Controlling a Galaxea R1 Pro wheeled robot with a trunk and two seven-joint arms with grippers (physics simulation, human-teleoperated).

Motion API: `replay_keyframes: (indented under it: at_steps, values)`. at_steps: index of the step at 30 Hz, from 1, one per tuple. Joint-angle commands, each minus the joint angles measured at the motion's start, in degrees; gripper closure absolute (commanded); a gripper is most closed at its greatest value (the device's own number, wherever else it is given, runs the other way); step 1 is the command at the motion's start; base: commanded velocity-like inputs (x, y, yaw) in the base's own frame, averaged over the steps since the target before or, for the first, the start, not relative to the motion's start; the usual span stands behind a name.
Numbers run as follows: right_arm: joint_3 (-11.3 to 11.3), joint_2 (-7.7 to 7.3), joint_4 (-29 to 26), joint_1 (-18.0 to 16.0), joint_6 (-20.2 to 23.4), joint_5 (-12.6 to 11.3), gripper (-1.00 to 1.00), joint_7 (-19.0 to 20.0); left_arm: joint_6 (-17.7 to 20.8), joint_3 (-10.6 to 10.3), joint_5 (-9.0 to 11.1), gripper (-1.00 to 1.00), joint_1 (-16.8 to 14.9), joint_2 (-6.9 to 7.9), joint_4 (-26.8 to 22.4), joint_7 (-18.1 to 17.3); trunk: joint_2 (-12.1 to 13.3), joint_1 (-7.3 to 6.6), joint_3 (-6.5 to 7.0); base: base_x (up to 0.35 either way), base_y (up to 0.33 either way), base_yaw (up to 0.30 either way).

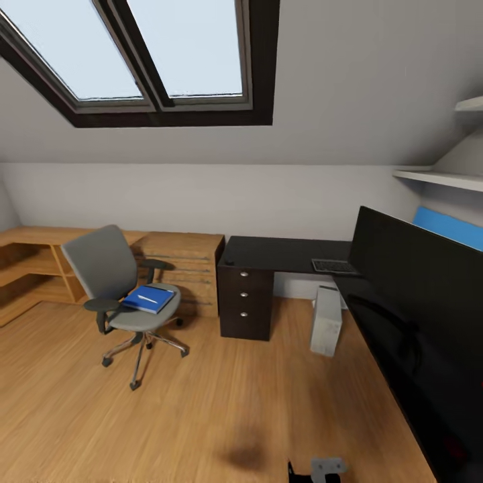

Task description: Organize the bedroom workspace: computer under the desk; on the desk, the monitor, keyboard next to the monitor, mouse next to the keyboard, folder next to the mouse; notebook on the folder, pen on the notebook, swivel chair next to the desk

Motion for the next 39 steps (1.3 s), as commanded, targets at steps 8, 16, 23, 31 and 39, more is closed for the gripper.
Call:
replay_keyframes:
  at_steps: [8, 16, 23, 31, 39]
  values:
    - [0.32, 0.0, 0.12, -0.07, -0.15, 0.28, -1.0, -0.53, -0.31, -0.55, 0.61, -1.0, -0.06, -0.15, -0.01, 0.26, -0.05, -0.03, -0.3, -0.323, -0.092, -0.12]
    - [0.28, -0.02, 0.12, -0.07, -0.08, 0.44, -1.0, -0.45, -0.35, -0.56, 0.61, -1.0, -0.06, -0.21, -0.01, 0.25, -0.05, -0.03, -0.3, -0.311, -0.148, -0.001]
    - [0.27, -0.1, 0.12, -0.07, -0.16, 0.39, -1.0, -0.45, -0.29, -0.56, 0.6, -1.0, -0.06, -0.22, 0.08, 0.23, -0.05, -0.03, -0.3, -0.242, -0.251, -0.154]
    - [0.26, -0.13, 0.12, -0.07, -0.17, 0.21, -1.0, -0.47, -0.14, -0.29, 0.61, -1.0, -0.06, -0.15, 0.3, 0.24, -0.05, -0.03, -0.35, -0.236, -0.256, -0.227]
    - [0.22, -0.24, 0.12, -0.07, -0.17, 0.31, -1.0, -0.51, 0.97, -0.36, 0.87, -1.0, -0.06, 0.1, 3.87, -8.82, -0.05, -0.03, -0.36, -0.212, -0.279, -0.025]
